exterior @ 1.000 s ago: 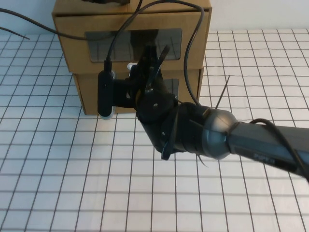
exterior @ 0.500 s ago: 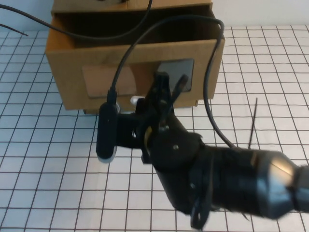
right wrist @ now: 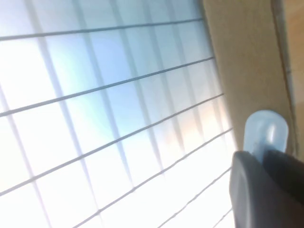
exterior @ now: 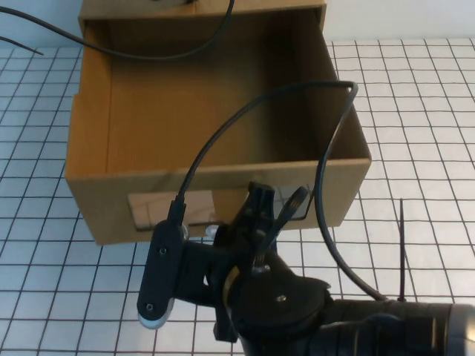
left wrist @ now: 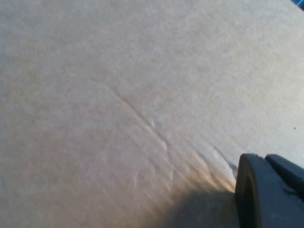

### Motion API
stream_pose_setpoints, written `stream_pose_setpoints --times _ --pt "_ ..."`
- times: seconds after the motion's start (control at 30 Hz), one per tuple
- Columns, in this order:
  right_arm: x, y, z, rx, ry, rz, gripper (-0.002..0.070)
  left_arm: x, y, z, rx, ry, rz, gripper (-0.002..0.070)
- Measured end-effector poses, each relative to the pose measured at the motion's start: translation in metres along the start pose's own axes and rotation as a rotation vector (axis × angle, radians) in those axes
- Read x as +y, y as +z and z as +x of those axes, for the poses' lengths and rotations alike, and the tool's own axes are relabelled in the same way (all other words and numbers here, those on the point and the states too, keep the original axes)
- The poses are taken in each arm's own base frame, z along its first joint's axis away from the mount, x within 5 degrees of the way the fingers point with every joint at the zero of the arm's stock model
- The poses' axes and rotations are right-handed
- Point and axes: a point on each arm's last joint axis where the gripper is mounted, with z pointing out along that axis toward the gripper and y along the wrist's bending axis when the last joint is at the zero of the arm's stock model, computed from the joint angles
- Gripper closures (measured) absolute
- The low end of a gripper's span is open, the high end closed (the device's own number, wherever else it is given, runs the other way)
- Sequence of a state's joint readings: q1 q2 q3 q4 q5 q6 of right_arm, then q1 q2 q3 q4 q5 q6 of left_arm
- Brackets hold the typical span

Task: Open the shoe box
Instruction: 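Pull the top drawer of the cardboard box fully open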

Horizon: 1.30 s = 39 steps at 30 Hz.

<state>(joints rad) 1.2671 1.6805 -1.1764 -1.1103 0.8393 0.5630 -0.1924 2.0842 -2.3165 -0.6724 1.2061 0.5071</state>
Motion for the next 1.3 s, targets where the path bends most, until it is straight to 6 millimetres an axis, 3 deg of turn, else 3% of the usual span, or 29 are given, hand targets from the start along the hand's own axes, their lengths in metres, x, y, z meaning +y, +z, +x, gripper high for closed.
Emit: stream_pose_setpoints --times 0.2,0.37,0.63,0.8,0.97,1.1,1.3 --pt "0.001 -0.005 0.003 0.033 0.077 -0.04 0.0646 -0.001 -0.001 0.0 -0.002 0.001 0.0 0.0677" --pt "-0.011 -0.038 0.004 0.029 0.252 -0.128 0.0623 -0.005 -0.01 -0.004 -0.003 0.025 -0.017 0.0677" --pt "-0.059 -0.098 0.003 -0.096 0.414 -0.132 0.0619 -0.028 -0.052 -0.025 -0.081 0.115 -0.06 0.0677" --pt "-0.106 -0.104 0.012 -0.029 0.524 -0.026 0.062 -0.047 -0.082 -0.035 -0.136 0.155 -0.09 0.0677" --pt "-0.155 -0.095 0.043 0.067 0.642 0.076 0.0654 -0.069 -0.125 -0.039 -0.177 0.2 -0.189 0.0677" --pt "-0.191 -0.093 0.083 0.131 0.793 0.075 0.0682 -0.093 -0.164 -0.037 -0.218 0.237 -0.255 0.0677" --pt "-0.226 -0.094 0.148 0.174 1.044 -0.004 0.0686 -0.123 -0.204 -0.008 -0.193 0.253 -0.316 0.0677"
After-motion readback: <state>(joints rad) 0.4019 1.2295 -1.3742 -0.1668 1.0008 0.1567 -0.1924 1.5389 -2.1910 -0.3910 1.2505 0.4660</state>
